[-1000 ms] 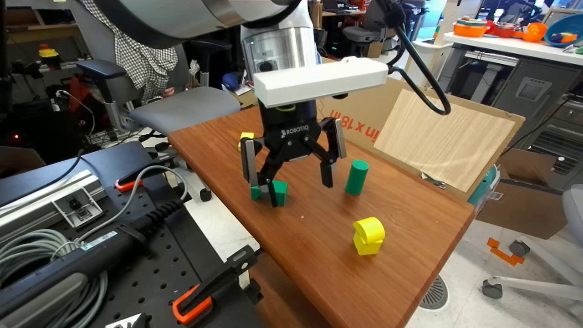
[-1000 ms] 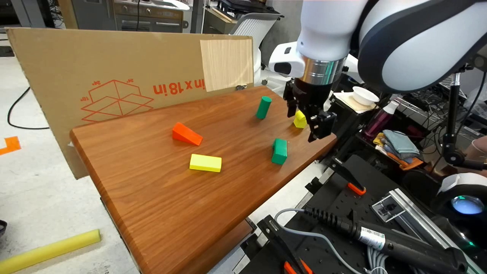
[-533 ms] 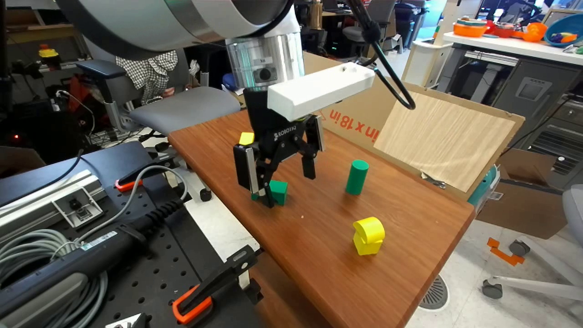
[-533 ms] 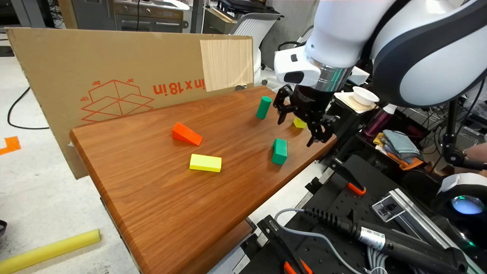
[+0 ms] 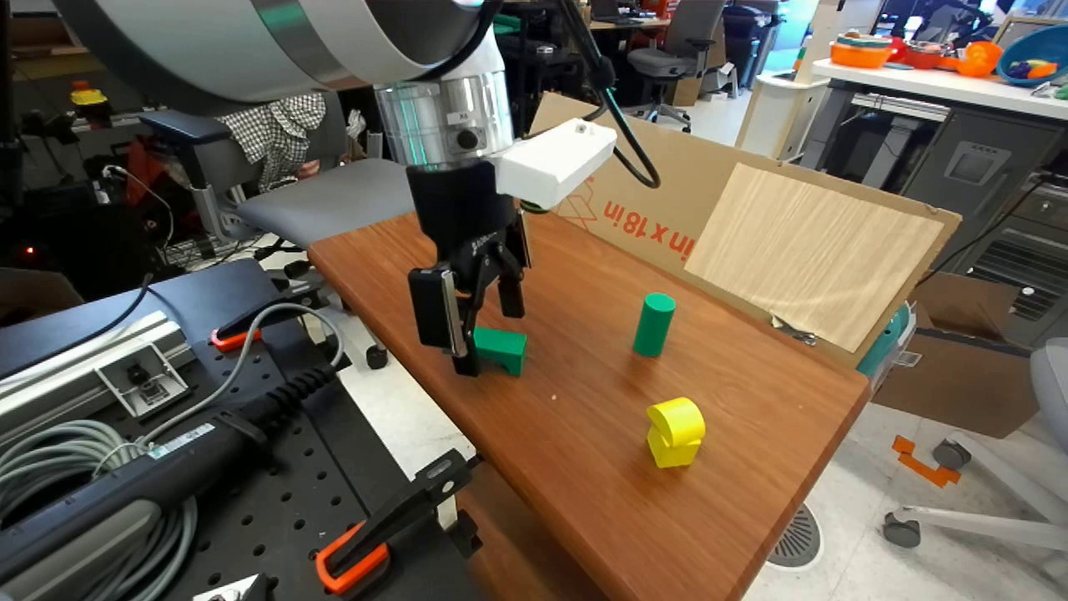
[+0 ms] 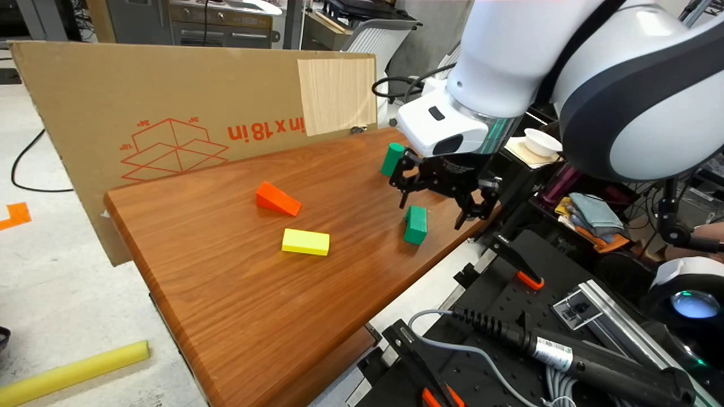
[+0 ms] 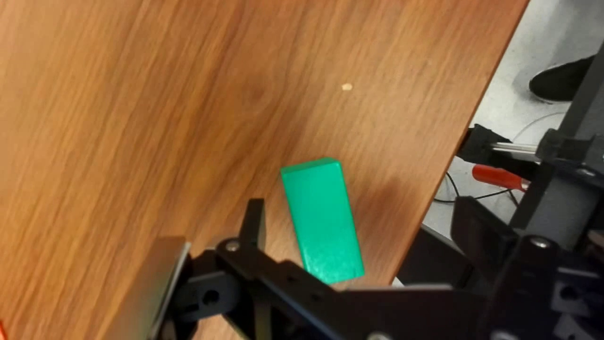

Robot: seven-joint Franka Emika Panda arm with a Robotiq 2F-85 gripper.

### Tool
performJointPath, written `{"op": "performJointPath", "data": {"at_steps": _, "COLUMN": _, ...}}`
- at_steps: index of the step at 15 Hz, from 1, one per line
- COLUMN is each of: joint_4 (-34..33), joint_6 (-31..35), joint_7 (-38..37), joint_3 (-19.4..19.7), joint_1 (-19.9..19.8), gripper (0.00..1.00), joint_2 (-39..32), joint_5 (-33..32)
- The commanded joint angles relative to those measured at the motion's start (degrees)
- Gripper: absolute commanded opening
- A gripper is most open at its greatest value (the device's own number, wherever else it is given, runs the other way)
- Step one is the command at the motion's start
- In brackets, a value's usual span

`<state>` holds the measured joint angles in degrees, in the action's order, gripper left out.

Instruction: Move the green block that is closer to you away from you

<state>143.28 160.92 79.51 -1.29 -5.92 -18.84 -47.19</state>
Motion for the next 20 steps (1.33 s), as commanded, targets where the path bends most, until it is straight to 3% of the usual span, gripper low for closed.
{"op": "performJointPath", "data": {"at_steps": 1, "joint_4": 0.1, "joint_6": 1.6, "joint_7": 6.1, "joint_3": 0.1, "joint_1": 1.5, "gripper": 0.99, "joint_2": -0.8, "joint_5": -3.8}}
{"op": "performJointPath", "data": {"at_steps": 2, "joint_4": -0.3, "joint_6": 1.6, "joint_7": 7.1, "joint_3": 0.3, "joint_1": 2.0, "gripper": 0.93, "joint_2": -1.3, "joint_5": -5.3}}
{"op": "performJointPath", "data": {"at_steps": 3, "joint_4": -0.7, "joint_6": 1.5, "joint_7": 8.0, "joint_3": 0.2, "joint_1": 2.1, "gripper": 0.74, "joint_2": -1.9, "joint_5": -7.3}}
{"op": "performJointPath", "data": {"at_steps": 7, "joint_4": -2.9, "joint_6": 1.3, "joint_7": 9.5, "joint_3": 1.2, "joint_1": 2.9, "gripper": 0.45, "joint_2": -3.7, "joint_5": -14.6}}
{"op": "performJointPath", "data": {"at_steps": 12, "joint_4": -4.9, "joint_6": 1.0, "joint_7": 10.2, "joint_3": 1.3, "joint_1": 2.5, "gripper": 0.09, "joint_2": -5.2, "joint_5": -18.7}}
{"op": "performJointPath", "data": {"at_steps": 15, "joint_4": -4.8, "joint_6": -0.9, "joint_7": 9.9, "joint_3": 0.2, "joint_1": 1.7, "gripper": 0.09, "joint_2": -4.7, "joint_5": -15.1}}
{"op": "performJointPath", "data": {"at_steps": 20, "joint_4": -7.0, "joint_6": -5.8, "joint_7": 13.6, "joint_3": -3.1, "joint_1": -1.0, "gripper": 0.09, "joint_2": -4.2, "joint_5": 3.8}}
